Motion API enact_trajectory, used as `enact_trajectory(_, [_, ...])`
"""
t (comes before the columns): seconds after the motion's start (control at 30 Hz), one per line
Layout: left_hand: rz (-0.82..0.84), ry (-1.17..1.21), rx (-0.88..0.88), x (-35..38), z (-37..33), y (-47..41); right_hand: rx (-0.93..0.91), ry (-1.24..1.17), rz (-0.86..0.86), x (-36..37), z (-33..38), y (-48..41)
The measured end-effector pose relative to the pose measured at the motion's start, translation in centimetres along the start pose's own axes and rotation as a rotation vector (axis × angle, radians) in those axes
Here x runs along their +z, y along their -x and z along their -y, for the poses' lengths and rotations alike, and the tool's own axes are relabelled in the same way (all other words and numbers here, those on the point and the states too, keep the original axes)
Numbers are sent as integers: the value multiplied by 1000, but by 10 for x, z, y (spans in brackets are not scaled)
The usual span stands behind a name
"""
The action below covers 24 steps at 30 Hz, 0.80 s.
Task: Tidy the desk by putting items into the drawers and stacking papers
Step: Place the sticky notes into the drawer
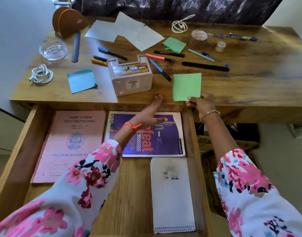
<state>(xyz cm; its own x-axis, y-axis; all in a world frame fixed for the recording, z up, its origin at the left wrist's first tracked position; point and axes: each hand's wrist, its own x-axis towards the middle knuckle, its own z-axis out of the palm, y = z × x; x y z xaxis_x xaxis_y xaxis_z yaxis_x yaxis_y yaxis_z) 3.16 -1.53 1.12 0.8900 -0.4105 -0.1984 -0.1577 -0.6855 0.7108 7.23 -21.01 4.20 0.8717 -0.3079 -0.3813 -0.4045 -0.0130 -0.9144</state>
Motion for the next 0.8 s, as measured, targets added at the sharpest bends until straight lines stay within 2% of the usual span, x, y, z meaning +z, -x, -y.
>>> enact_trajectory(0.1, [-57, 110, 29, 2, 19, 41, 71, -87, 272, 2, -21, 33])
enact_trajectory(0.2, [-86, 155, 8, 12, 48, 85, 174, 3, 463, 13, -52, 73])
enact_trajectory(0.4, [-27, 151, -11, 38, 86, 164, 377, 191, 577, 48, -124, 141])
enact_trajectory(0.5, [4, 121, 34, 50, 101, 193, 425, 207, 566, 62, -149, 167])
enact_trajectory(0.8, [102, -70, 50, 71, 119, 216, 388, 269, 318, 64, -175, 194])
